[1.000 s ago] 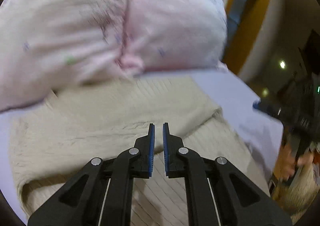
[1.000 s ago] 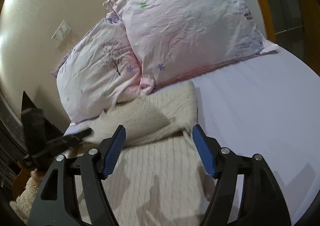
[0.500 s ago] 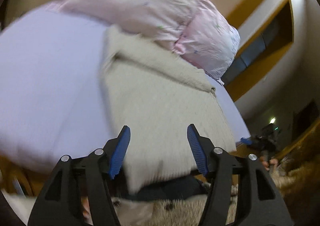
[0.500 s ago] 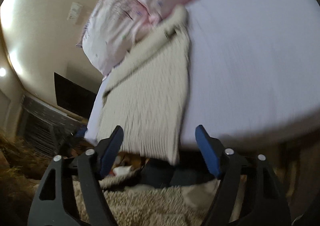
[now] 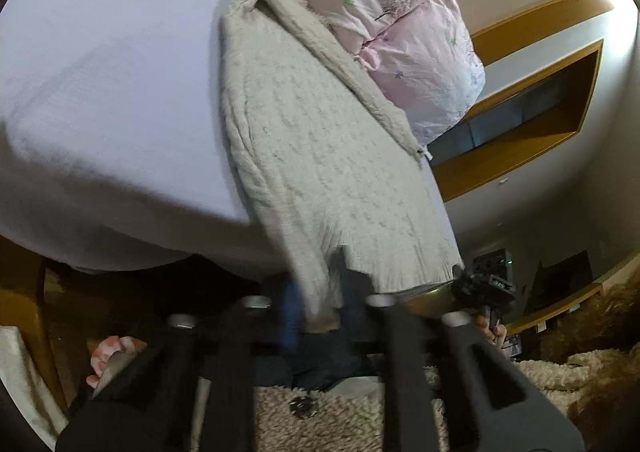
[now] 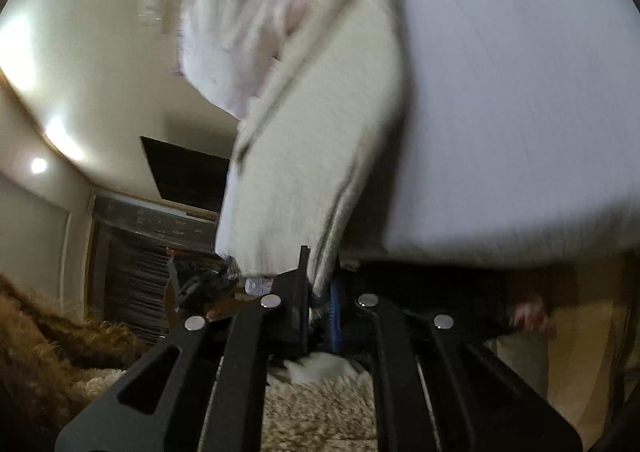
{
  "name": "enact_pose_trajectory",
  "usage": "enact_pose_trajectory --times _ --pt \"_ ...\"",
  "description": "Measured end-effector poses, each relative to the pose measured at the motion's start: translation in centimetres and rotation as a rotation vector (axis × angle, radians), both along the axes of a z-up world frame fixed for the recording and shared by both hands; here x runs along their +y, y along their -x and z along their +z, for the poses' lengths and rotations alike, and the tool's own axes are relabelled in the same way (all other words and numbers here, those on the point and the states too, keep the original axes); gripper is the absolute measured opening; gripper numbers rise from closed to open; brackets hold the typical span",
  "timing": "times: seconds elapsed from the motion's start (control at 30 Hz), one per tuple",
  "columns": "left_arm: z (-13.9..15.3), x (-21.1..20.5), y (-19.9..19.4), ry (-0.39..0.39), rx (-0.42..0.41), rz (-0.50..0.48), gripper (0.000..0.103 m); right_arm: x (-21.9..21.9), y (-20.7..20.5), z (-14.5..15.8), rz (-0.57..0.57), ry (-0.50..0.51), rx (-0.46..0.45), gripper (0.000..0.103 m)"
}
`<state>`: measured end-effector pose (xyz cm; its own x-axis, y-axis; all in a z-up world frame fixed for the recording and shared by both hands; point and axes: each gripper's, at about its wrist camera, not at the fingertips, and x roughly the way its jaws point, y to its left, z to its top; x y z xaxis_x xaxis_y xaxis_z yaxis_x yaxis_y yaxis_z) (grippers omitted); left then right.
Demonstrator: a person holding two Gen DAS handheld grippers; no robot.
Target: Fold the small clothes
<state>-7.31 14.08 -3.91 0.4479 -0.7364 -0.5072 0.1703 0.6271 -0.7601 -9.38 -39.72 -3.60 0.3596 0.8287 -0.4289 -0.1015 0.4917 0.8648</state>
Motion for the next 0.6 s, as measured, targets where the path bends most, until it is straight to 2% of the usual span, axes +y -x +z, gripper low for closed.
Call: enact_pose_trajectory --times 0.1,0.17,0.27,0.33,0.37,0.43,0.5,0.6 --pt "1.8 -0.3 -0.2 0.008 -0.04 0.004 0.007 0.2 -1.3 4.4 -0.022 0.008 -0.153 0.007" --pt "4.2 -0.5 -1.6 -0.009 -0.11 0.014 0.007 0.4 -3.0 7.2 -0.034 0.031 -0.251 0.007" --pt "9.0 0.0 -6.2 -0.032 -0.229 0.084 0.007 1.3 -7.5 11.6 -0.069 0.078 -0.387 0.007" --pt "12.1 0.3 -11.0 -0.078 -0.302 0.193 0.007 2.0 -11.6 13.8 -0.13 0.119 -0.466 0.007" --pt "12.9 0.1 -12.9 -0.098 -0.313 0.222 0.007 2.3 -14.5 14.5 -0.189 0.143 -0.487 0.007" --pt "13.6 -1.1 -18.9 -0.185 -0.301 0.284 0.007 2.2 -19.0 14.0 -0.281 0.167 -0.466 0.007" --pt "12.5 -2.5 -24.0 -0.266 -0.251 0.304 0.007 2.0 -23.5 12.0 -0.371 0.194 -0.377 0.007" --pt "9.5 -4.0 -28.8 -0.322 -0.138 0.297 0.007 2.0 -28.4 8.0 -0.439 0.241 -0.207 0.007"
